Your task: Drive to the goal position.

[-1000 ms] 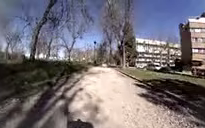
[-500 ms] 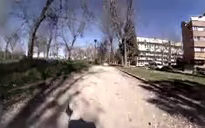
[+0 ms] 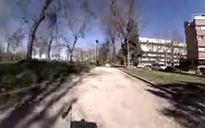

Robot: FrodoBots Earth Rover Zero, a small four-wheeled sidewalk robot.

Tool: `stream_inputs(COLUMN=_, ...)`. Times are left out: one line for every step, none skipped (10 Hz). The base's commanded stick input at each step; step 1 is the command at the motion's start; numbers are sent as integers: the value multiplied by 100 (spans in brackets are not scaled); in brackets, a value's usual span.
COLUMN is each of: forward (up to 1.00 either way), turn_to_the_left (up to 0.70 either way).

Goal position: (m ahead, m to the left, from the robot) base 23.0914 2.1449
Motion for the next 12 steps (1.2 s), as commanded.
stream_inputs(forward=84, turn_to_the_left=0)
stream_inputs(forward=84, turn_to_the_left=0)
stream_inputs(forward=84, turn_to_the_left=0)
stream_inputs(forward=84, turn_to_the_left=0)
stream_inputs(forward=84, turn_to_the_left=0)
stream_inputs(forward=84, turn_to_the_left=0)
stream_inputs(forward=86, turn_to_the_left=0)
stream_inputs(forward=93, turn_to_the_left=0)
stream_inputs(forward=98, turn_to_the_left=0)
stream_inputs(forward=98, turn_to_the_left=0)
stream_inputs(forward=98, turn_to_the_left=0)
stream_inputs(forward=98, turn_to_the_left=0)
